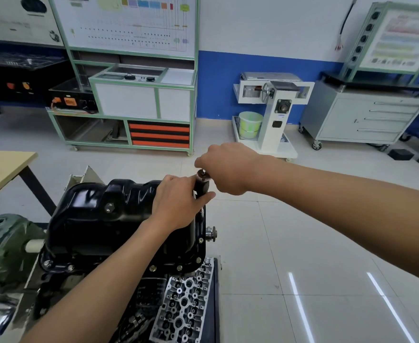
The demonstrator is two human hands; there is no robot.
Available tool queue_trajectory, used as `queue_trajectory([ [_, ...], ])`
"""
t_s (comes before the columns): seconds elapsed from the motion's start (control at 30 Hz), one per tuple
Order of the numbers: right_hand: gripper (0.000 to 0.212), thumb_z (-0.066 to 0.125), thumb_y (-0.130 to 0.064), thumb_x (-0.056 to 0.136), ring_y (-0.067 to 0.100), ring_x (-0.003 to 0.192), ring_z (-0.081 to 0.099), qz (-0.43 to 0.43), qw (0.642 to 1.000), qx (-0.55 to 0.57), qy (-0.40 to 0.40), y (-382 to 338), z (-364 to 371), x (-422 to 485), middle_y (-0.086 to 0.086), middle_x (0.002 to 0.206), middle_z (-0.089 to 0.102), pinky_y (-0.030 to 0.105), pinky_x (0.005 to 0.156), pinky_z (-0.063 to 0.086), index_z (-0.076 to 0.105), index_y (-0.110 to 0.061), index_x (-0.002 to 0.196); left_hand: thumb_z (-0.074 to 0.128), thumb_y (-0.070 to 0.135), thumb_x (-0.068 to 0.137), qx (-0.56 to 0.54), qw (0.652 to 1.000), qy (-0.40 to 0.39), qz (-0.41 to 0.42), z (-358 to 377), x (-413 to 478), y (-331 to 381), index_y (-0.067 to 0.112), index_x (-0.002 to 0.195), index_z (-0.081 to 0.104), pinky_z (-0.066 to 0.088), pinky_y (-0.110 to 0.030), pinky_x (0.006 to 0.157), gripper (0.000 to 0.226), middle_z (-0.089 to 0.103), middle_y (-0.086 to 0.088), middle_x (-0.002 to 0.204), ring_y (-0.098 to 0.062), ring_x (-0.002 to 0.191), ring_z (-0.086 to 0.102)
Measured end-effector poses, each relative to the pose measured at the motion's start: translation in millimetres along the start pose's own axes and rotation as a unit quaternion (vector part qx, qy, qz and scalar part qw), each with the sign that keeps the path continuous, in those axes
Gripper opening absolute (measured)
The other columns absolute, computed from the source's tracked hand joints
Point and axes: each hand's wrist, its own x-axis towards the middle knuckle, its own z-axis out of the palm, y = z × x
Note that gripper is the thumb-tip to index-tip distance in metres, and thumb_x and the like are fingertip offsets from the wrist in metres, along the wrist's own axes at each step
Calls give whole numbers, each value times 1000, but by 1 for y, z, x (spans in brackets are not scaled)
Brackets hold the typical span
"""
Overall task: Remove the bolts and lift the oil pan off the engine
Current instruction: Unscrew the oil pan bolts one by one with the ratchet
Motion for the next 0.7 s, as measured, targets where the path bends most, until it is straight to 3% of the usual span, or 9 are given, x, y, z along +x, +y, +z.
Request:
queue_trajectory([
  [0.07, 5, 64, -14, 83, 23, 56, 52, 40, 993, 111, -25, 2, -1, 0, -2, 68, 52, 25, 44, 33, 59, -13, 82, 67, 55, 90, -1, 1000, 12, -3, 0, 0, 3, 31, 67, 55, 25, -33, 66, 36, 45, 15, 51, -20, 63, 44],
  [0.2, 29, 67, -26, 84, 17, 44, 65, 97, 935, 332, -85, -1, 1, -6, 2, 47, 65, 17, 41, 43, 58, -11, 61, 74, 37, 88, 11, 999, 47, 19, -2, 0, 7, 40, 57, 29, 16, -19, 55, 55, 28, 16, 42, -2, 46, 30],
  [0.27, 27, 67, -22, 83, 22, 49, 62, 102, 949, 293, -47, -2, 5, -5, 1, 49, 62, 20, 41, 39, 56, -11, 61, 70, 46, 90, 1, 999, 34, 8, -1, 0, 6, 38, 60, 33, 20, -26, 55, 48, 32, 18, 46, -10, 50, 34],
  [0.33, 6, 65, -12, 83, 25, 62, 57, 82, 981, 175, -17, 0, 4, -4, 1, 66, 57, 24, 47, 38, 63, -13, 77, 68, 58, 89, -3, 1000, 10, -5, 2, 2, 5, 38, 67, 44, 24, -32, 65, 38, 39, 22, 51, -12, 59, 38],
  [0.4, 26, 61, -3, 85, 24, 69, 54, 23, 998, 62, 3, 2, 0, -6, -1, 80, 49, 32, 59, 46, 69, -21, 103, 66, 62, 87, 2, 1000, -11, 2, 0, 3, 6, 38, 72, 50, 24, -31, 74, 32, 45, 22, 56, -13, 66, 42],
  [0.47, 35, 53, 1, 88, 25, 75, 50, -66, 997, -16, 34, 4, -5, -8, -2, 86, 52, 44, 83, 49, 67, -25, 106, 66, 60, 88, -7, 999, -44, 4, -4, 5, 6, 37, 83, 64, 29, -30, 80, 24, 60, 20, 68, -16, 76, 53],
  [0.53, 37, 50, 1, 87, 25, 81, 51, -114, 991, -47, 55, 4, -9, -8, -3, 93, 62, 41, 93, 44, 66, -28, 104, 72, 51, 88, -57, 995, -82, -7, -11, 7, 2, 33, 90, 71, 42, -33, 80, 19, 72, 16, 84, -16, 86, 65],
  [0.6, 37, 51, 0, 87, 26, 83, 56, -105, 993, -23, 50, 7, -17, -7, -4, 90, 59, 36, 77, 47, 66, -28, 105, 79, 41, 86, -134, 983, -124, -26, -21, 11, 0, 33, 86, 69, 50, -30, 79, 13, 73, 14, 86, -10, 85, 68],
  [0.7, 32, 55, -1, 83, 26, 81, 56, -69, 996, 14, 49, 16, -33, -1, -10, 75, 42, 29, 51, 30, 65, -28, 97, 84, 36, 82, -189, 972, -140, -30, -37, 23, -1, 34, 80, 65, 48, -15, 68, 19, 72, 11, 81, 0, 75, 66],
])
